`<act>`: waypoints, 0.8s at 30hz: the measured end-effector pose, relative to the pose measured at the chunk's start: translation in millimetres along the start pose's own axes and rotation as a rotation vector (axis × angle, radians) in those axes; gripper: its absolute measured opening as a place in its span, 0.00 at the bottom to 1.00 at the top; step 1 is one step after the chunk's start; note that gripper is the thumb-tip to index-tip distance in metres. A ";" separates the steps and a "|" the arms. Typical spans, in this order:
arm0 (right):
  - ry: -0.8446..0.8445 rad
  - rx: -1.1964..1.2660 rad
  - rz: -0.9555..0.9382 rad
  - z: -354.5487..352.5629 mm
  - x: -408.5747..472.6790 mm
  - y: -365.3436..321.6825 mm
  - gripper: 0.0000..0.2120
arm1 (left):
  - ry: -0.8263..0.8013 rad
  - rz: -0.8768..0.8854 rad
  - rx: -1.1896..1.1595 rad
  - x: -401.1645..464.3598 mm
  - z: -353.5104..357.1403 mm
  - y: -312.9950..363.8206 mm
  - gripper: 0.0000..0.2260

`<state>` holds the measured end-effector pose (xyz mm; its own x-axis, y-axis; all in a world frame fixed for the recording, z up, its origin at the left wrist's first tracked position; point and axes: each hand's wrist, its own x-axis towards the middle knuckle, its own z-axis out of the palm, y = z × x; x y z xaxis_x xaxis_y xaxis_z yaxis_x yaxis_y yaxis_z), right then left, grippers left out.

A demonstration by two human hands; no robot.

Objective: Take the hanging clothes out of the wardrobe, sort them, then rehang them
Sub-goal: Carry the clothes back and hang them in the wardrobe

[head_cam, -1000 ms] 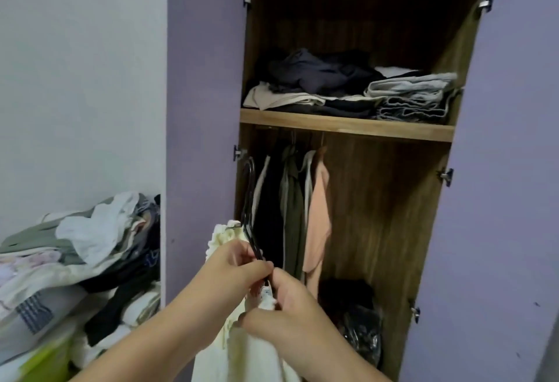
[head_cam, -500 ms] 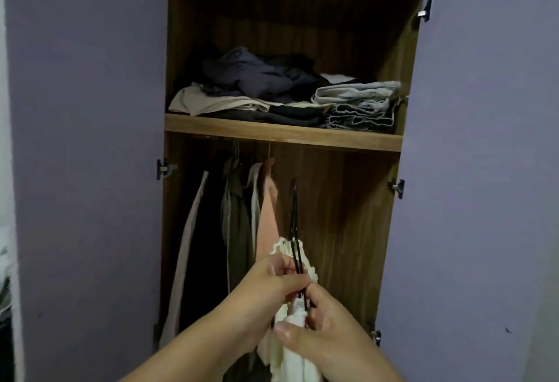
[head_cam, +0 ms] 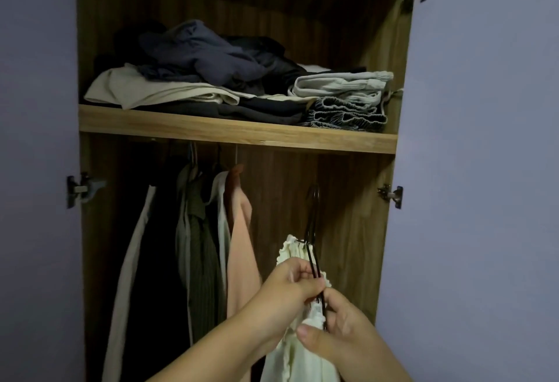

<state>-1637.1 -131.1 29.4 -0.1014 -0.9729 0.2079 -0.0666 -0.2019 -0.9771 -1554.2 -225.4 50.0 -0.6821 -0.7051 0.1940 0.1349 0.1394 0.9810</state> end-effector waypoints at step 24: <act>-0.047 0.026 -0.014 -166.2 360.7 23.4 0.15 | 0.505 0.042 0.104 332.2 -75.4 -12.8 0.05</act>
<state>-1840.2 -468.0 88.9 -0.0541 -0.9740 0.2201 -0.0414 -0.2180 -0.9751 -1728.3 -513.8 101.9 -0.2420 -0.9415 0.2347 0.0648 0.2257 0.9720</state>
